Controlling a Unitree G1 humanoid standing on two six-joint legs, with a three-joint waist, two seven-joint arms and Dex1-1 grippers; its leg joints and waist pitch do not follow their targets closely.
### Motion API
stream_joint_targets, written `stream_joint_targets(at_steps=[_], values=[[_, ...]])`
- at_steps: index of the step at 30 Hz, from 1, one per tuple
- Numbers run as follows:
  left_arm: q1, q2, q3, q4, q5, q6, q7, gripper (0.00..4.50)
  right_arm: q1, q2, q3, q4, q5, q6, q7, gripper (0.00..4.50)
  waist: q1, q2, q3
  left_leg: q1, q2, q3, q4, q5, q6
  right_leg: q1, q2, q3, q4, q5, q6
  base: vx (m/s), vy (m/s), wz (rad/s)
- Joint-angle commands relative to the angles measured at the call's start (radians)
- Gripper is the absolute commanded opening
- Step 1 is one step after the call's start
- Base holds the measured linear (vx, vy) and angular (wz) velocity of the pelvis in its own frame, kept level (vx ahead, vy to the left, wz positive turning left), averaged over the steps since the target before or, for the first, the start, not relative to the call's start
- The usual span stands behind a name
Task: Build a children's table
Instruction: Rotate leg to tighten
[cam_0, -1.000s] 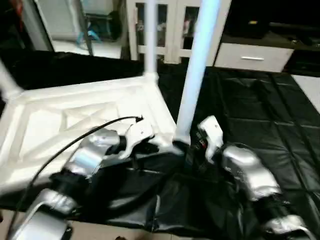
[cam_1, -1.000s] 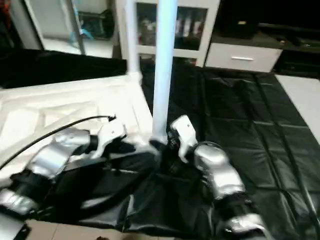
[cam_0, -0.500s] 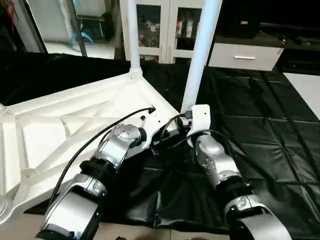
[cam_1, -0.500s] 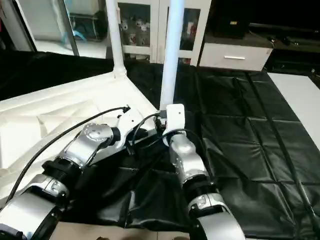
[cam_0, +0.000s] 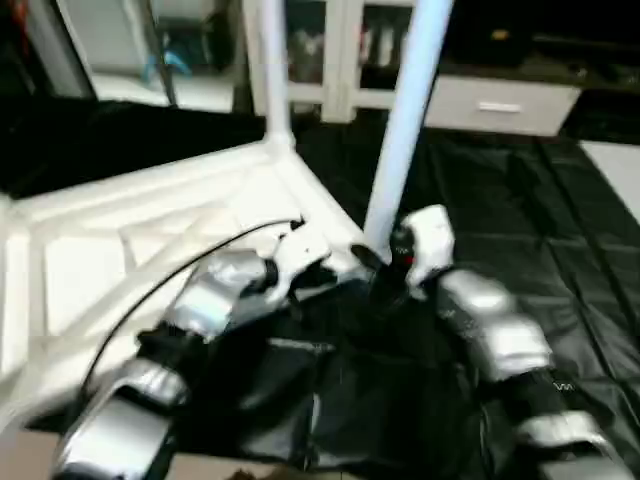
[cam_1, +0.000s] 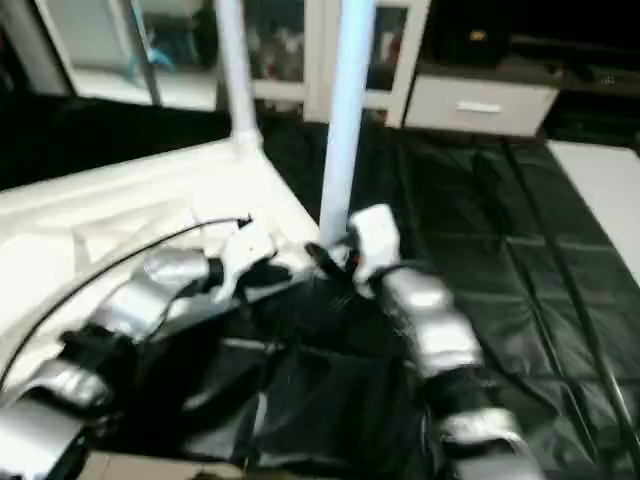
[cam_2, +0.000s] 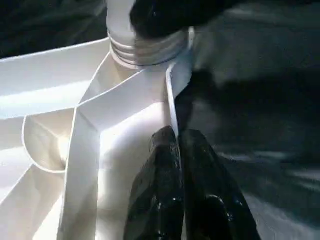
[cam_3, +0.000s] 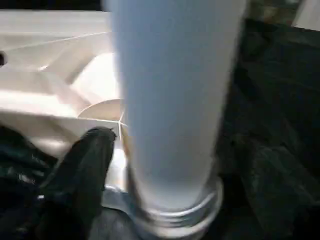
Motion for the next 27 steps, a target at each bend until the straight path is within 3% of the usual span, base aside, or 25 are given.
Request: stream_joint_targets(at_steps=[1, 5, 8, 10, 11, 12, 15, 19, 24, 27], values=[[0.058, 0.04, -0.104, -0.005, 0.027, 0.042, -0.119, 0.0, 0.051, -0.098, 0.052, -0.105, 0.021, 0.046, 0.159, 4.4, 0.007, 0.005, -0.061, 0.022, 0.078, -0.034, -0.078, -0.212, 0.053, 0.033, -0.065, 0.041, -0.047, -0.055, -0.274, 0.0, 0.0, 0.0], [0.095, 0.094, -0.125, -0.103, 0.012, 0.079, -0.203, 0.0, 0.115, -0.249, 0.074, -0.226, 0.046, 0.094, 0.321, 4.4, 0.026, 0.003, -0.058, 0.025, 0.084, -0.033, -0.079, -0.198, 0.065, 0.038, -0.066, 0.044, -0.045, -0.044, -0.279, 0.0, 0.0, 0.0], [0.117, 0.122, -0.133, -0.162, 0.002, 0.102, -0.25, 0.0, 0.132, -0.286, 0.069, -0.245, 0.05, 0.108, 0.358, 4.4, 0.021, 0.002, -0.052, 0.025, 0.083, -0.035, -0.085, -0.259, 0.04, 0.033, -0.067, 0.043, -0.054, -0.155, -0.27, 0.0, 0.0, 0.0], [0.125, 0.129, -0.132, -0.174, 0.006, 0.097, -0.253, 0.0, 0.137, -0.289, 0.068, -0.248, 0.045, 0.11, 0.364, 4.4, 0.013, 0.002, -0.047, 0.028, 0.081, -0.038, -0.089, -0.334, 0.009, 0.027, -0.067, 0.044, -0.066, -0.282, -0.245, 0.0, 0.0, 0.0], [0.127, 0.129, -0.131, -0.174, 0.01, 0.094, -0.246, 0.44, 0.138, -0.289, 0.069, -0.248, 0.041, 0.107, 0.364, 4.5, 0.013, 0.003, -0.047, 0.031, 0.082, -0.039, -0.089, -0.347, 0.002, 0.023, -0.067, 0.045, -0.069, -0.306, -0.239, 0.0, 0.0, 0.0], [0.126, 0.125, -0.123, -0.171, 0.012, 0.101, -0.226, 0.44, 0.139, -0.289, 0.075, -0.25, 0.038, 0.106, 0.36, 4.5, 0.013, 0.003, -0.049, 0.031, 0.081, -0.04, -0.089, -0.353, -0.007, 0.023, -0.067, 0.046, -0.07, -0.32, -0.23, 0.0, 0.0, 0.0], [0.122, 0.113, -0.108, -0.168, 0.007, 0.129, -0.203, 0.55, 0.135, -0.281, 0.08, -0.252, 0.04, 0.11, 0.347, 4.5, 0.012, 0.004, -0.052, 0.031, 0.08, -0.039, -0.088, -0.328, -0.01, 0.021, -0.063, 0.047, -0.066, -0.282, -0.223, 0.0, 0.0, 0.0], [0.118, 0.118, -0.115, -0.174, 0.024, 0.118, -0.185, 0.93, 0.118, -0.256, 0.085, -0.252, 0.038, 0.115, 0.346, 4.5, 0.013, 0.005, -0.056, 0.027, 0.079, -0.036, -0.085, -0.269, 0.016, 0.026, -0.062, 0.046, -0.058, -0.177, -0.25, 0.0, 0.0, 0.0], [0.113, 0.107, -0.102, -0.154, 0.02, 0.123, -0.171, 0.97, 0.093, -0.238, 0.087, -0.229, 0.028, 0.103, 0.35, 4.5, 0.015, 0.007, -0.055, 0.028, 0.078, -0.037, -0.085, -0.286, 0.013, 0.025, -0.064, 0.045, -0.062, -0.235, -0.242, 0.0, 0.0, 0.0], [0.111, 0.092, -0.084, -0.146, 0.003, 0.118, -0.159, 0.6, 0.083, -0.235, 0.09, -0.22, 0.029, 0.096, 0.361, 4.5, 0.016, 0.006, -0.054, 0.032, 0.079, -0.036, -0.085, -0.305, 0.004, 0.022, -0.064, 0.046, -0.065, -0.258, -0.235, 0.0, 0.0, 0.0]])
